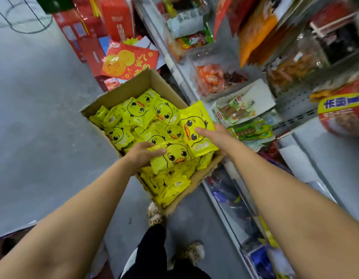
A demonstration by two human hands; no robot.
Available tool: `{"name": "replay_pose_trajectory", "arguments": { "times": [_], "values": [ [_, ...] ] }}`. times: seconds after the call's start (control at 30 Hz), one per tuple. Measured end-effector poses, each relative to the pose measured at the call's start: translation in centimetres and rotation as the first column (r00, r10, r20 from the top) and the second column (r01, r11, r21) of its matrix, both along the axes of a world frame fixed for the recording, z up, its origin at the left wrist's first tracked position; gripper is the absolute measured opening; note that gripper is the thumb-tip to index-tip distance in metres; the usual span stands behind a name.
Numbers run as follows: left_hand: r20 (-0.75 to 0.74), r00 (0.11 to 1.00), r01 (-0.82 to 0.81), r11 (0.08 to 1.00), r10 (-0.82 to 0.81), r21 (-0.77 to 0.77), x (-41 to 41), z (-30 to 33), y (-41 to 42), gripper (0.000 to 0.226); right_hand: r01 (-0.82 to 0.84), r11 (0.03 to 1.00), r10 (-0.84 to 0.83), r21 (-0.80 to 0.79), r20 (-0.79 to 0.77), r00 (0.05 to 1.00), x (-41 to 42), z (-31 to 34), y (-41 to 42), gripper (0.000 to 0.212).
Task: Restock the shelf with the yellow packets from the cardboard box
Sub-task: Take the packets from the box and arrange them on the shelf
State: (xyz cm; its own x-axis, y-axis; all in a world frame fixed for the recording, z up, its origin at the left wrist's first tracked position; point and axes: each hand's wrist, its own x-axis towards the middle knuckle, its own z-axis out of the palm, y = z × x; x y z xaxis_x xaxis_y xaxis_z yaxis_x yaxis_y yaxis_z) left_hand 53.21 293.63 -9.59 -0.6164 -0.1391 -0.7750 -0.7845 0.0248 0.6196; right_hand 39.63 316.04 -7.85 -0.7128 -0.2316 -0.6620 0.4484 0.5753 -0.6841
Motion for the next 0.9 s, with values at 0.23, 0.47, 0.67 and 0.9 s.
{"name": "replay_pose_trajectory", "arguments": {
  "times": [0.23, 0.47, 0.67, 0.9],
  "values": [
    [0.003, 0.962, -0.247, 0.859, 0.275, 0.448, 1.1, 9.6, 7.1, 0.012, 0.021, 0.983, -0.061, -0.185, -0.214, 0.975, 0.0, 10.0, 4.2, 0.034],
    [-0.188, 0.880, -0.174, 0.665, 0.435, 0.726, 3.7, 16.5, 16.0, 0.041, 0.011, 0.905, -0.160, -0.425, -0.316, 0.935, 2.7, 21.3, 12.4, 0.045],
    [-0.446, 0.801, 0.078, 0.669, 0.400, 0.739, 2.4, 23.0, 23.6, 0.077, -0.004, 0.828, -0.312, -0.560, -0.467, 0.828, 7.5, 31.9, 20.9, 0.027],
    [-0.685, 0.728, 0.444, 0.769, -0.011, 0.460, 1.0, 32.5, 33.6, 0.059, 0.107, 0.790, -0.525, -0.604, -0.576, 0.626, 12.3, 40.6, 33.8, 0.020]
  ]
}}
